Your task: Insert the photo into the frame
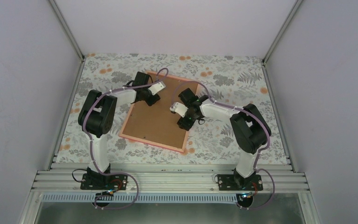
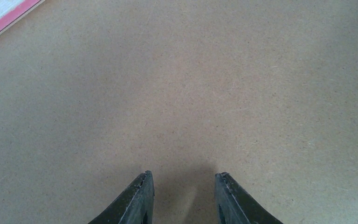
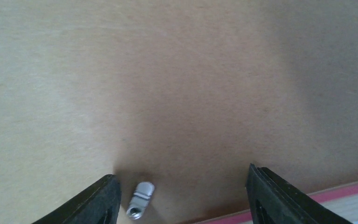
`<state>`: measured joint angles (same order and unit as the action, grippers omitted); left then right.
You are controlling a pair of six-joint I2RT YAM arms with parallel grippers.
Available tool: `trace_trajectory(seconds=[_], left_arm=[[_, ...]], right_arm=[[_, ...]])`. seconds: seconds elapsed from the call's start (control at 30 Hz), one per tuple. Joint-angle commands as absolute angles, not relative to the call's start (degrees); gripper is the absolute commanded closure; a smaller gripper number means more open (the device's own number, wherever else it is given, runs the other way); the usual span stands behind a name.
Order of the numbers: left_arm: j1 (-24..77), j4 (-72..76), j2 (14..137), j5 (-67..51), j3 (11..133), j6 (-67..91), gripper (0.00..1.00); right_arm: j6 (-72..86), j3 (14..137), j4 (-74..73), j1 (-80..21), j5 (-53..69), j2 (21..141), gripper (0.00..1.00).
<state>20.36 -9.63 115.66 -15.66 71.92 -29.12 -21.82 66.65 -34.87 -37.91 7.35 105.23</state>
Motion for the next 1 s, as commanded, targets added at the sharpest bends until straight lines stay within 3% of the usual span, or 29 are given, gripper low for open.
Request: trace_trajectory(seconds=[0.0, 0.4, 0.67, 0.97], left_arm=[[20.25, -13.35, 115.67, -15.03, 69.55, -30.1, 0.65], [20.13, -13.74, 116.15, -13.89, 69.84, -30.8, 0.65], [19.86, -14.07, 116.59, -13.29, 70.53, -30.85, 0.66], [19.83, -14.11, 115.83, -14.12, 70.7, -30.25, 0.65]], right_arm=[[-19.87, 65.81, -33.24, -38.41, -2.04, 107.16, 0.32], [-22.7, 61.32, -35.19, -38.24, -8.75, 104.76, 0.29], [-29.82, 59.21, -38.26, -38.23, -5.24, 102.13, 0.26], [-30.78, 66.51, -40.63, -37.81, 0.12, 101.89, 0.26]])
